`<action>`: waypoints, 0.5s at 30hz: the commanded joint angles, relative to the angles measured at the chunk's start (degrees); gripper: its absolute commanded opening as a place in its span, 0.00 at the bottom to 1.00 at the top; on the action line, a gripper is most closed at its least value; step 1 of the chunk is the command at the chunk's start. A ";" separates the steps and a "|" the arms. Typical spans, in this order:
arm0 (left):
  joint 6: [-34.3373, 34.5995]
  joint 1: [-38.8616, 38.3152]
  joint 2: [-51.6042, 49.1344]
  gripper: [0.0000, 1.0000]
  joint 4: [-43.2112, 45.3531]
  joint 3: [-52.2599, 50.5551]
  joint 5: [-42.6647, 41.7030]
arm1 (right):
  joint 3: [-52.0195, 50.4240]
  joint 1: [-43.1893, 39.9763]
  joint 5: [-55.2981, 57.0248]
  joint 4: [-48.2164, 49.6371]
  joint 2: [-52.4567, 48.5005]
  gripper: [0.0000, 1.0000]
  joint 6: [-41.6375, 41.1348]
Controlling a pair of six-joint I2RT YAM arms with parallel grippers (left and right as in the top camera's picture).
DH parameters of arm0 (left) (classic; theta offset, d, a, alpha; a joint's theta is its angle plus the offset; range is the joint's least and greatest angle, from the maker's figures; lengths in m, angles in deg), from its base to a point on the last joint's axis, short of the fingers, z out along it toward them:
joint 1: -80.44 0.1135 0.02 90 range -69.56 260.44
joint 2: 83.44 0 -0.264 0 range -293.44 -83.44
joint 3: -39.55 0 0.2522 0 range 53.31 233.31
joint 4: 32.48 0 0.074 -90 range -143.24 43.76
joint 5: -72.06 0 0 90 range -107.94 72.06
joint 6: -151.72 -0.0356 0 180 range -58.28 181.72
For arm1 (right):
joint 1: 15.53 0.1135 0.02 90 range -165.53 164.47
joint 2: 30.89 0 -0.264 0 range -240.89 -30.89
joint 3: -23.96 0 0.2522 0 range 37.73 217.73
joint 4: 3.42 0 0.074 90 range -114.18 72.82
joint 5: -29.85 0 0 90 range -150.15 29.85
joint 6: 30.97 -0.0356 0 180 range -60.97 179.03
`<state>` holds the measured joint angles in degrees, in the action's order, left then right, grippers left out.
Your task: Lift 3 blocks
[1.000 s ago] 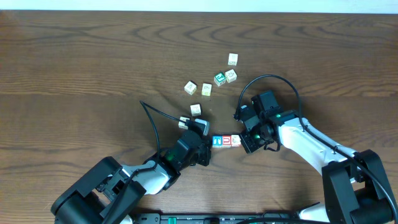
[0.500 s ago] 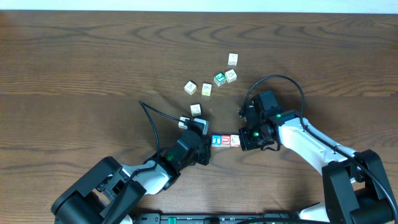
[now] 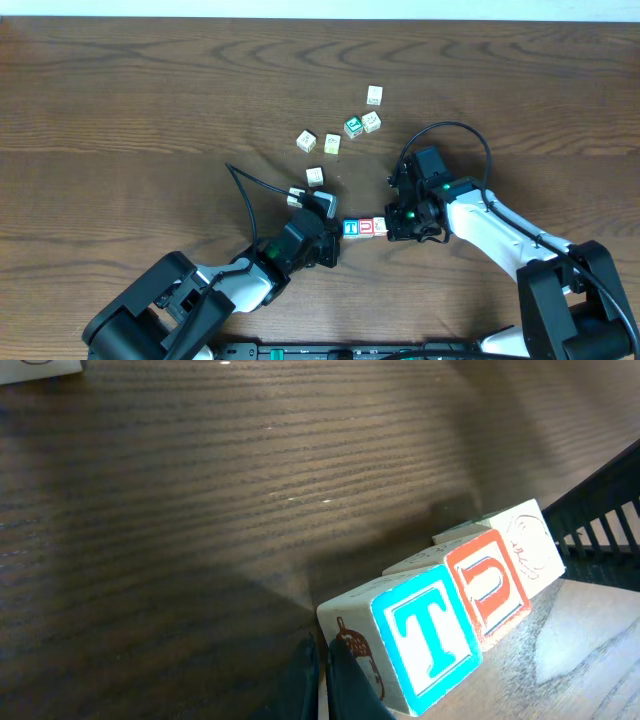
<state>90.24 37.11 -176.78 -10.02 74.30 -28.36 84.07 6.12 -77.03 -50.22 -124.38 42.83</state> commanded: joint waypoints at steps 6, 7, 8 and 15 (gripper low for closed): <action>3.06 -0.46 -0.83 0.07 0.04 0.31 -3.08 | -0.17 3.45 -2.62 0.26 -0.42 0.01 -3.10; 3.74 -0.46 -0.83 0.07 0.04 0.31 -3.08 | -0.17 3.58 -2.64 0.33 -0.42 0.01 -3.06; 4.22 -0.46 -0.83 0.07 0.04 0.31 -3.08 | -0.17 3.74 -2.62 0.48 -0.42 0.01 -2.91; 4.20 -0.48 -0.83 0.07 0.07 0.31 -4.20 | -0.17 5.01 -2.60 2.69 -0.42 0.01 1.29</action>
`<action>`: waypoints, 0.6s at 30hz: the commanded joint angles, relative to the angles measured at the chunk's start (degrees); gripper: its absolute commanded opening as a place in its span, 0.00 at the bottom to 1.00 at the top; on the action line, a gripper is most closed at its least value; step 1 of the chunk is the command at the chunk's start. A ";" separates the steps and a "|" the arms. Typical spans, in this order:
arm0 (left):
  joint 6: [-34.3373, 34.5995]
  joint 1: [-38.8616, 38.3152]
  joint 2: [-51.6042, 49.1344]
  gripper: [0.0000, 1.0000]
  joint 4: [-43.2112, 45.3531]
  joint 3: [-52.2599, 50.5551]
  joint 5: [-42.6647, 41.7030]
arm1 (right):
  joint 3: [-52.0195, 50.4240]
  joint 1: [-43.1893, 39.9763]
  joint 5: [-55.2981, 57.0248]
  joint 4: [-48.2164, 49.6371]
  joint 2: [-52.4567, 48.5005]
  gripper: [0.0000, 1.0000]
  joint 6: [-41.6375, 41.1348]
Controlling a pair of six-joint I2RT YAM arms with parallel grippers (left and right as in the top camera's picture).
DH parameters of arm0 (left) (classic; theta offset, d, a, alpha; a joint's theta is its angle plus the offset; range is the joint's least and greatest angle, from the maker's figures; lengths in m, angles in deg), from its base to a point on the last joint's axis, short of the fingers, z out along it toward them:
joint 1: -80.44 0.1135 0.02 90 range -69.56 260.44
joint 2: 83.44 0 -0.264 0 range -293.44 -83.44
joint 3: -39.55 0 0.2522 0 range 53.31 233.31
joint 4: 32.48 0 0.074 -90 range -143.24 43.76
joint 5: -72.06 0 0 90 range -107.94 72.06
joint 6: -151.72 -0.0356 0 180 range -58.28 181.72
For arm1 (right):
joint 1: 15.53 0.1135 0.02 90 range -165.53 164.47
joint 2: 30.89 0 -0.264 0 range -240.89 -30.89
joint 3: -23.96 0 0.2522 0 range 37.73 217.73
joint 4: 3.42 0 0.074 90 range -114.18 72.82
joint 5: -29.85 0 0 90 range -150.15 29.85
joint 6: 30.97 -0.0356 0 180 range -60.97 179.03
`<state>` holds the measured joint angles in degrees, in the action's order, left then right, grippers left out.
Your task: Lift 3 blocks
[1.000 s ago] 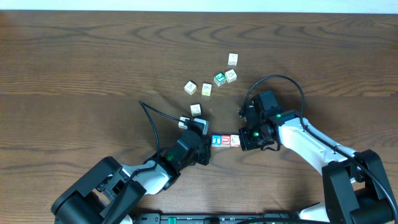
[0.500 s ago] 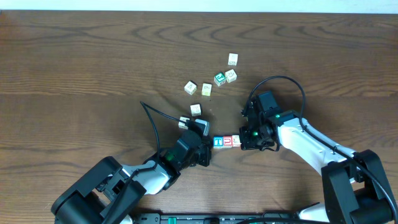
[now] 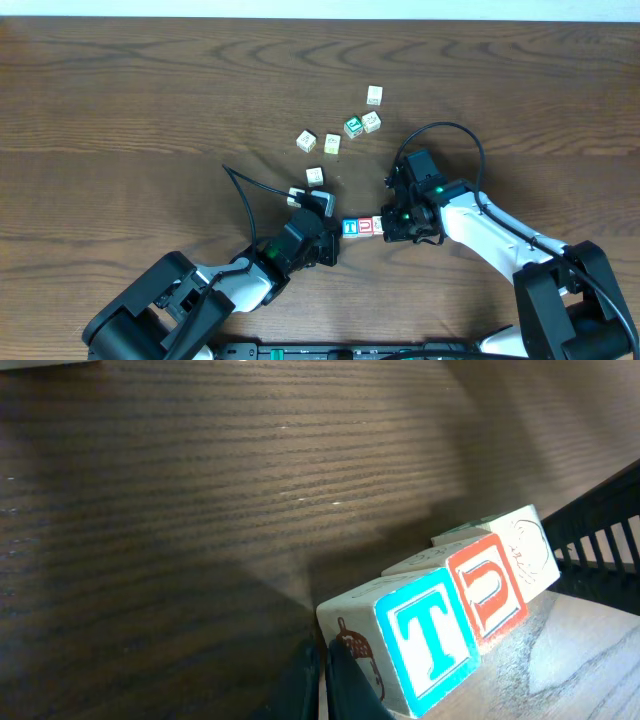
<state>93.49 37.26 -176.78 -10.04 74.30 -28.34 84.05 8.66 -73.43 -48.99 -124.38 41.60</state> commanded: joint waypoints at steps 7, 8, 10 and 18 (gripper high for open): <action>1.55 -0.63 0.22 0.07 0.09 0.33 -5.29 | -0.15 4.44 -6.23 2.51 -0.42 0.01 2.71; 1.55 -0.63 0.48 0.07 0.09 0.33 -5.29 | -0.15 4.72 -6.23 2.54 -0.42 0.01 2.73; 1.57 -0.63 1.07 0.07 0.09 0.37 -5.27 | -0.15 5.20 -6.25 2.51 -0.39 0.01 2.73; 4.98 -0.61 1.64 0.07 -0.59 0.37 -5.22 | -0.15 6.97 -6.23 2.51 -0.37 0.01 2.71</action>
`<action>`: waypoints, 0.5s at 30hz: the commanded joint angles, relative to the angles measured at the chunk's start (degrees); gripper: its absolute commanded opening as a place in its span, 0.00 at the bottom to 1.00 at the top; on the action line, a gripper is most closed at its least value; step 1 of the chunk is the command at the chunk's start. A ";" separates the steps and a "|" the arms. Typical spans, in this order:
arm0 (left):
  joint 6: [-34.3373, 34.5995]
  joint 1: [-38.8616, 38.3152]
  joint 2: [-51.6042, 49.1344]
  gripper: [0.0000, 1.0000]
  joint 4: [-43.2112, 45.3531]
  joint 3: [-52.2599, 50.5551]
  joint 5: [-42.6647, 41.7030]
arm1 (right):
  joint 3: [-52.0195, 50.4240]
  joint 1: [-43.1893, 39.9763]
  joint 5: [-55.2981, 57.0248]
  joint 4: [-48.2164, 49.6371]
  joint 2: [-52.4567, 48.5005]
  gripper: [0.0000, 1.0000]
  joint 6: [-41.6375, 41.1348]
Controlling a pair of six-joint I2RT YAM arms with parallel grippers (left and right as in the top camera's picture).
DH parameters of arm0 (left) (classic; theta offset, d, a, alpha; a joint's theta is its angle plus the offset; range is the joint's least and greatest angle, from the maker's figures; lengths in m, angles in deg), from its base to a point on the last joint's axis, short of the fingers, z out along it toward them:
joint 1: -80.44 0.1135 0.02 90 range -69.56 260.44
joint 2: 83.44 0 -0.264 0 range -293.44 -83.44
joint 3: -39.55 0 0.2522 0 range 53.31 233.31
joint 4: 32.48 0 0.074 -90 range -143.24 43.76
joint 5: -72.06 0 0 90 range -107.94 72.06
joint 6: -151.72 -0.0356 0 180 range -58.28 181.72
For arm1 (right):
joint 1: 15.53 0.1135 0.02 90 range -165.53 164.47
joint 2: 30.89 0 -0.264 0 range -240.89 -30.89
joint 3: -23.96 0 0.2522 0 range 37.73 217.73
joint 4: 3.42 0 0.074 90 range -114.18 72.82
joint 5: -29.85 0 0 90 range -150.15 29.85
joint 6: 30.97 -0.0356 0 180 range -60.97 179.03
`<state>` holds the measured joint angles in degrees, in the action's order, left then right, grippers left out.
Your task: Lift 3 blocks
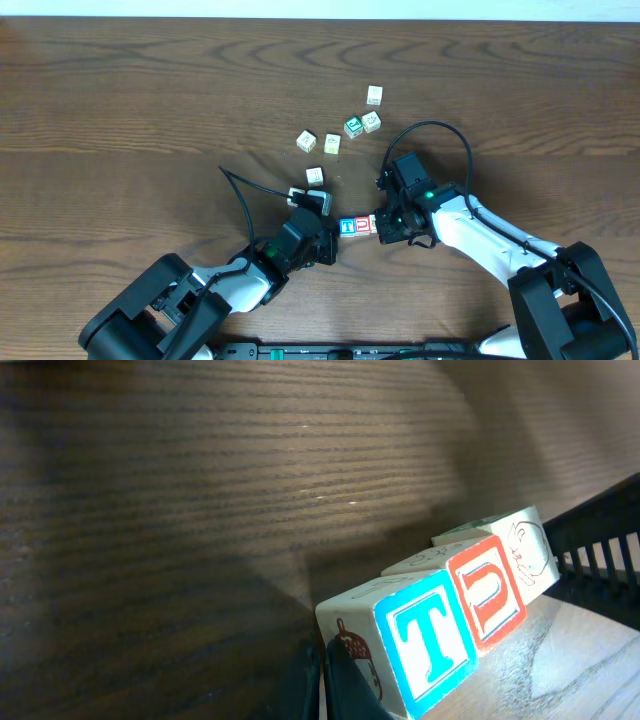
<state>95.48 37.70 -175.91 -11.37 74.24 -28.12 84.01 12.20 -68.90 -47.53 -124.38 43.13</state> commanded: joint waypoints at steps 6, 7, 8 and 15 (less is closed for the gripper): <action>7.67 -1.05 0.76 0.07 -2.36 1.07 -5.46 | -0.11 3.48 -10.73 1.46 -0.37 0.01 1.22; 8.17 -1.05 0.76 0.07 -3.04 1.31 -5.49 | -0.11 3.48 -10.73 1.55 -0.37 0.01 1.22; 8.26 -1.05 0.76 0.07 -3.37 1.57 -5.73 | -0.11 3.48 -10.73 1.64 -0.37 0.01 1.22; 8.33 -1.05 0.76 0.07 -3.61 3.63 -6.99 | -0.11 3.56 -10.75 1.88 -0.37 0.01 1.84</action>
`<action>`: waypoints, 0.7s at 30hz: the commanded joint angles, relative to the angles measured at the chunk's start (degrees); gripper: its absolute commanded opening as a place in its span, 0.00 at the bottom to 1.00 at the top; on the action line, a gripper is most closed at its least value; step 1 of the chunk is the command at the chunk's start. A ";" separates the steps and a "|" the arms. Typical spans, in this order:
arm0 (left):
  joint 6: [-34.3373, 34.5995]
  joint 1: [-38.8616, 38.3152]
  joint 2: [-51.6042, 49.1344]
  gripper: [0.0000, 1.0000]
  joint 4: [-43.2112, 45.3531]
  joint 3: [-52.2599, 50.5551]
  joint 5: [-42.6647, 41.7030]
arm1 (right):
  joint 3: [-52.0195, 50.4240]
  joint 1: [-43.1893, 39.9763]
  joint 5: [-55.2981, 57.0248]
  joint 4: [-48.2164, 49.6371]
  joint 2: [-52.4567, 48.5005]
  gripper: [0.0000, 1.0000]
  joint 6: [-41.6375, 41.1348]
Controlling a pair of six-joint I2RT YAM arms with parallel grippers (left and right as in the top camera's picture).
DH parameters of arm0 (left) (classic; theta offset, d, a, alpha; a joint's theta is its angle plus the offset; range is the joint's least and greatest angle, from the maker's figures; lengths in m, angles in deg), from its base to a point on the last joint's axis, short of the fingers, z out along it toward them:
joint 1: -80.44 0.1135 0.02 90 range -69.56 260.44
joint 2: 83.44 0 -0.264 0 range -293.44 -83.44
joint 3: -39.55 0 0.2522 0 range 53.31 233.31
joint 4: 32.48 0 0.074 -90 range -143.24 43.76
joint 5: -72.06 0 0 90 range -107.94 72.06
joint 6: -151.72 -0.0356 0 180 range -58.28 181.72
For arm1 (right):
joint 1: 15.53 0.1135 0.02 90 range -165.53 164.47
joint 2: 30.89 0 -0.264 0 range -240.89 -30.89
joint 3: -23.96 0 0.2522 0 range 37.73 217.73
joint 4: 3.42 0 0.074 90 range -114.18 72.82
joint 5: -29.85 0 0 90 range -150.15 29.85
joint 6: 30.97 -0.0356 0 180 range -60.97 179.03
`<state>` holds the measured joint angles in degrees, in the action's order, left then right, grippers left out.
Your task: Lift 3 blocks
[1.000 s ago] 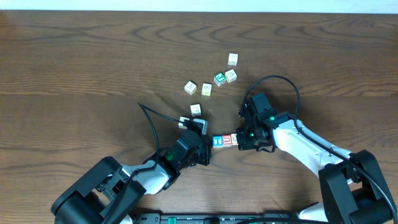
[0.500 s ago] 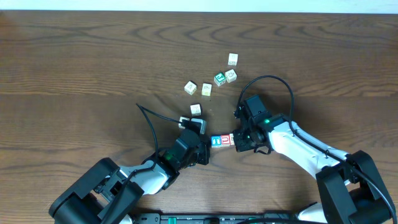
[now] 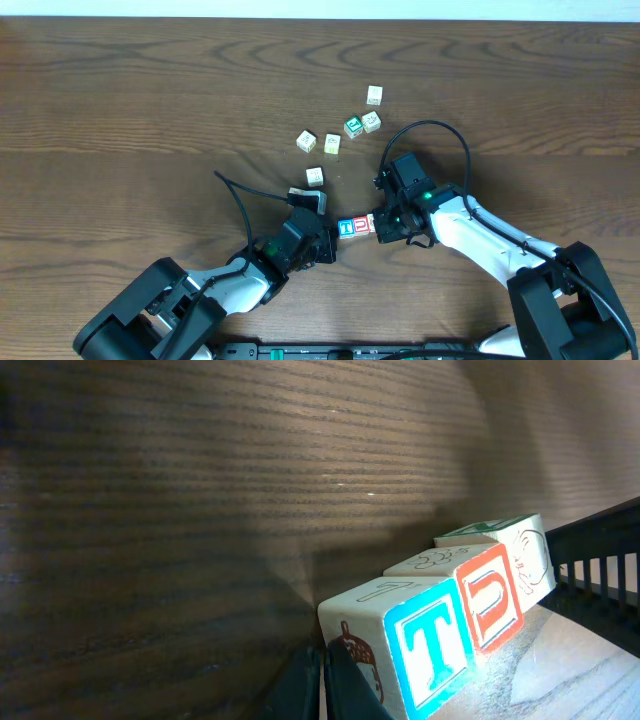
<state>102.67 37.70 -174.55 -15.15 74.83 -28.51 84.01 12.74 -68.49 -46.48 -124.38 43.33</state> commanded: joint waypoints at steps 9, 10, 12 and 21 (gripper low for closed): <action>1.09 -1.05 -0.59 0.07 -0.24 3.04 -6.56 | -0.11 2.99 -11.96 1.25 -0.37 0.01 -2.97; 1.09 -1.05 -0.59 0.07 -0.22 3.04 -6.56 | -0.11 2.99 -12.63 1.27 -0.37 0.01 -3.63; 1.09 -1.05 -0.59 0.07 -0.24 3.04 -6.58 | -0.11 2.99 -13.16 1.25 -0.37 0.01 -5.49; 1.16 -1.05 -0.59 0.07 -0.22 3.04 -6.58 | -0.11 2.99 -15.32 1.53 -0.37 0.01 -6.43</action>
<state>103.52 37.70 -174.55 -15.81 75.20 -28.58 83.83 12.77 -68.64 -46.11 -124.38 37.71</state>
